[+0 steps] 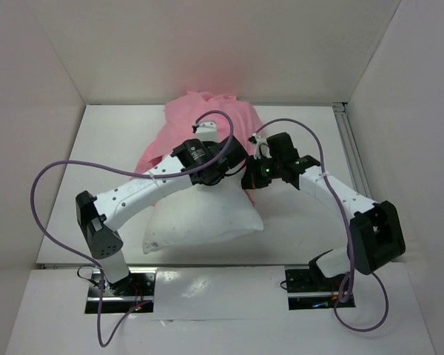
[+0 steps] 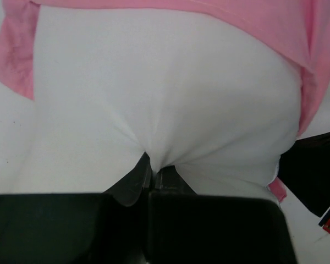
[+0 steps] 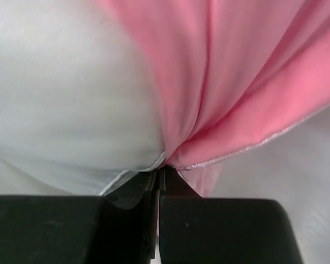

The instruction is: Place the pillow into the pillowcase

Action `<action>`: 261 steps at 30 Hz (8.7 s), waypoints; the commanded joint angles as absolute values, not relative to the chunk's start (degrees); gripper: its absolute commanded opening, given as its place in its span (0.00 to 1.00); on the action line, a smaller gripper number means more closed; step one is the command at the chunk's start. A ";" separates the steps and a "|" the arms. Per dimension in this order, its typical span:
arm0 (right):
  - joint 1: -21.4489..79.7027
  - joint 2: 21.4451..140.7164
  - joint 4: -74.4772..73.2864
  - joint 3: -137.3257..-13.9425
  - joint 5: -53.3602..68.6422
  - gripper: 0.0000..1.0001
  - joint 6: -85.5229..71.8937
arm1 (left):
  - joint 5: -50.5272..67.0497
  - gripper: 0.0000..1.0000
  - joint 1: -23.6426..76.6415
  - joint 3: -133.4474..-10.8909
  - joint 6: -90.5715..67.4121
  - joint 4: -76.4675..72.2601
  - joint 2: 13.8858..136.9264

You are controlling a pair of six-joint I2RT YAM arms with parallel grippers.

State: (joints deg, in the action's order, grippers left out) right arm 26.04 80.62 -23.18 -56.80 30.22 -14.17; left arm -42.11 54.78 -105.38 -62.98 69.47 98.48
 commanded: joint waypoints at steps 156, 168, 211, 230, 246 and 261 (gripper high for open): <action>31.06 67.70 -42.64 -70.77 -9.97 0.86 -34.27 | -26.85 0.85 38.74 -96.37 -33.57 53.75 85.02; -0.71 58.10 -28.92 -44.39 30.06 0.93 -37.97 | -53.87 0.85 43.33 -107.49 -39.27 70.04 106.78; 35.77 74.88 9.76 -40.17 19.42 0.00 -48.17 | 7.57 0.00 48.52 -113.57 -34.19 40.25 95.02; 31.23 60.48 -24.16 -44.12 7.91 0.96 -37.97 | -37.42 0.84 46.85 -128.57 -26.89 66.14 111.69; 16.24 65.82 -13.55 -41.83 31.90 1.00 -38.66 | -43.51 0.44 45.71 -125.43 -31.11 78.13 118.04; 23.11 70.04 -3.47 -41.32 30.93 1.00 -43.14 | -29.47 0.00 42.63 -125.42 -27.60 68.76 110.41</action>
